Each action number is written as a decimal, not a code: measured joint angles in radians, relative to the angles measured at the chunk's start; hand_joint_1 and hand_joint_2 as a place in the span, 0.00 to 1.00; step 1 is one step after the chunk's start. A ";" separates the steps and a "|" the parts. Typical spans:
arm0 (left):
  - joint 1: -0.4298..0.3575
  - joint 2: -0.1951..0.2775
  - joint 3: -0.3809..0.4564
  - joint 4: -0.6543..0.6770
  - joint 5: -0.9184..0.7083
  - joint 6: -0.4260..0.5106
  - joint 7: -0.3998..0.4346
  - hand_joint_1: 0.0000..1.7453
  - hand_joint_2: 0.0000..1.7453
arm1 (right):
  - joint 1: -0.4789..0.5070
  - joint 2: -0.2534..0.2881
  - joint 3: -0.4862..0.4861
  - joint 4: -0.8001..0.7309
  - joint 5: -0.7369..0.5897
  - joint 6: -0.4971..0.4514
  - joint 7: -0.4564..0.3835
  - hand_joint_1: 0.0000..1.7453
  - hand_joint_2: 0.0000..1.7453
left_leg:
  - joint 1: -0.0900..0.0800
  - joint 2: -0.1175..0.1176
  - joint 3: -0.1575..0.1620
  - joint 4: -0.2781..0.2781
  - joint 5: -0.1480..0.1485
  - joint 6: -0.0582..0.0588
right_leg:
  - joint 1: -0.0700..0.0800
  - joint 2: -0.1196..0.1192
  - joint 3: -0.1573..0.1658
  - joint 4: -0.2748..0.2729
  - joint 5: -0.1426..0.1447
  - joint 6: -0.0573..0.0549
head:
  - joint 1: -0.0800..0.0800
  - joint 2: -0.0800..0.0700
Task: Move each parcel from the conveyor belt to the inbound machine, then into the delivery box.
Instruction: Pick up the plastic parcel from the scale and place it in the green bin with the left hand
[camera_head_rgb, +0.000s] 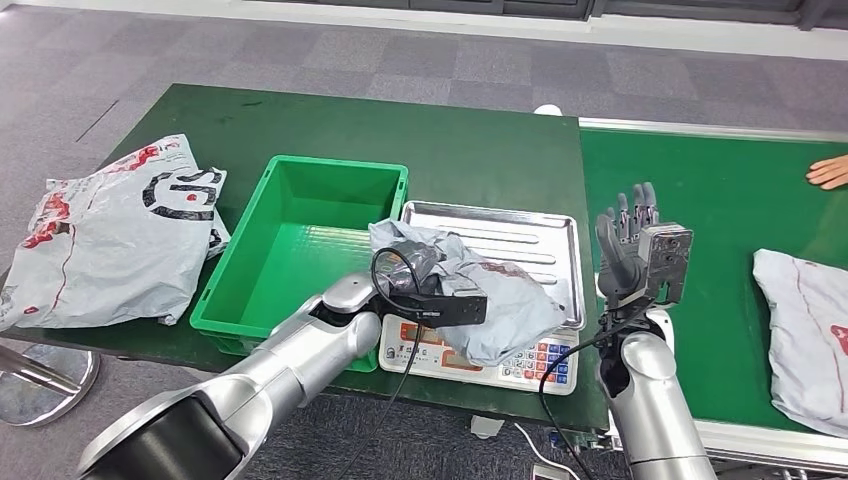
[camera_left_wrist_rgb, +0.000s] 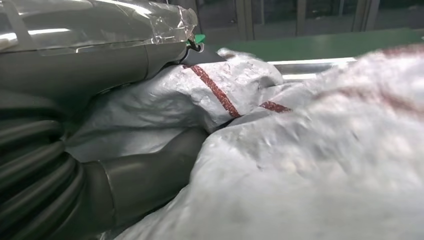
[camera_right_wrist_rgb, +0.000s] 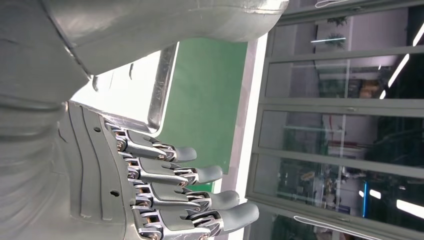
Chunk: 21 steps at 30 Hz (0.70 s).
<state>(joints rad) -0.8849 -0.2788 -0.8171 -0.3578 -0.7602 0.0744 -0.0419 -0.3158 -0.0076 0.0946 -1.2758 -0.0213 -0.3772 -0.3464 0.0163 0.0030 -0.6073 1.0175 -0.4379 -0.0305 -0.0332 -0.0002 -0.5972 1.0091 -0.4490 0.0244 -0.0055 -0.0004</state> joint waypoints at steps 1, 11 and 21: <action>-0.001 -0.001 0.008 -0.003 -0.002 0.002 -0.004 1.00 1.00 | 0.000 0.000 0.000 0.001 0.000 -0.001 0.000 0.00 1.00 | 0.000 0.000 0.000 0.000 0.000 0.000 | 0.000 0.000 0.000 0.000 0.000 0.000 | 0.000 0.000; -0.003 -0.019 0.070 -0.062 0.001 0.112 -0.037 1.00 1.00 | -0.003 0.000 -0.003 0.002 0.001 0.005 0.019 0.00 1.00 | 0.000 0.000 -0.004 0.000 0.000 0.000 | 0.000 0.000 -0.004 0.000 0.000 0.000 | 0.000 0.000; -0.045 -0.002 0.159 -0.198 -0.048 0.355 -0.022 1.00 1.00 | -0.034 0.000 -0.012 0.037 0.000 -0.006 0.012 0.00 1.00 | 0.000 0.000 -0.004 0.000 0.000 0.000 | 0.000 0.000 -0.004 0.000 0.000 0.000 | 0.000 0.000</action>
<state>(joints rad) -0.9299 -0.2810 -0.6580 -0.5555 -0.8082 0.4296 -0.0637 -0.3498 -0.0078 0.0825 -1.2387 -0.0212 -0.3833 -0.3344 0.0164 0.0029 -0.6117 1.0175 -0.4377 -0.0307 -0.0331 -0.0006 -0.6012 1.0092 -0.4490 0.0244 -0.0054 -0.0004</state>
